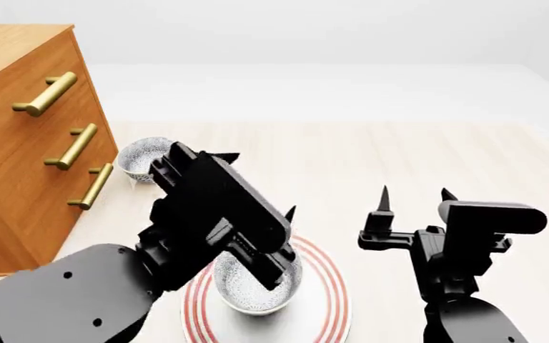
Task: Put the bowl in the middle on the plate.
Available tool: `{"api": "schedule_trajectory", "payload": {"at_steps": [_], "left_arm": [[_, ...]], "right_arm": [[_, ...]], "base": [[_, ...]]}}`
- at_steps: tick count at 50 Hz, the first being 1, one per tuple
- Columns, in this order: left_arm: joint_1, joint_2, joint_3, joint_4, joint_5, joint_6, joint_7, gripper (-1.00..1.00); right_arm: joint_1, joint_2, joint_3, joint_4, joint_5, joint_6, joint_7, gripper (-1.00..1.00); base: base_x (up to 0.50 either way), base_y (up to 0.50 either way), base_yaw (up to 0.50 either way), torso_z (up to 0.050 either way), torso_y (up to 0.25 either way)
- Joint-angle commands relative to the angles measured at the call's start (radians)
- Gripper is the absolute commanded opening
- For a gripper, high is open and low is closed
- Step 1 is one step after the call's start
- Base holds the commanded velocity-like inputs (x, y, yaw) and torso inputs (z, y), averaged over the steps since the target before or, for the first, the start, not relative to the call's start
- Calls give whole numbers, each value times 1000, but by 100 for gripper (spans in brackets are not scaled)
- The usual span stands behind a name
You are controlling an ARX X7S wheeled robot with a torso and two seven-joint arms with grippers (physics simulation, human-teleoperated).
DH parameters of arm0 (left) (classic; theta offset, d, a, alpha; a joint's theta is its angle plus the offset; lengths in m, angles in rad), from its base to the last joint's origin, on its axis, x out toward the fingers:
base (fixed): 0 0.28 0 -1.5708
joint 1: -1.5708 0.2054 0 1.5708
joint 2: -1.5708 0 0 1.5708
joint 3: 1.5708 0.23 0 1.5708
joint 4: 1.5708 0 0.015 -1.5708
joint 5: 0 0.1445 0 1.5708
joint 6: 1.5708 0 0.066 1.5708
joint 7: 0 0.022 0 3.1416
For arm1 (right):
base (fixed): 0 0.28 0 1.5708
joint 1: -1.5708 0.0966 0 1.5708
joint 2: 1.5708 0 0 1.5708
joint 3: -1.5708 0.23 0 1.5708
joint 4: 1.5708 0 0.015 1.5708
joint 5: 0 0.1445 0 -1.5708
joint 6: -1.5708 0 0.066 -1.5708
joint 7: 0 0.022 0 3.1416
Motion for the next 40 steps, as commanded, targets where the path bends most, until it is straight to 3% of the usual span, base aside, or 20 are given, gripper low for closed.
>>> {"api": "schedule_trajectory", "payload": {"at_steps": [1, 6, 31, 40], "left_arm": [[163, 143, -390, -189, -46, 145, -116, 100], [226, 145, -384, -242, 32, 333, -64, 100], [261, 153, -324, -278, 91, 434, -70, 100], [150, 175, -304, -234, 157, 476, -142, 100]], "right_arm": [[31, 16, -29, -30, -14, 20, 6, 100], [54, 28, -50, -53, -29, 45, 14, 100], [184, 68, -76, -199, -48, 203, 71, 100], [373, 90, -119, -286, -41, 358, 76, 100]], "base": [[0, 0, 0, 0, 0], [0, 0, 0, 0, 0], [0, 0, 0, 0, 0], [0, 0, 0, 0, 0]]}}
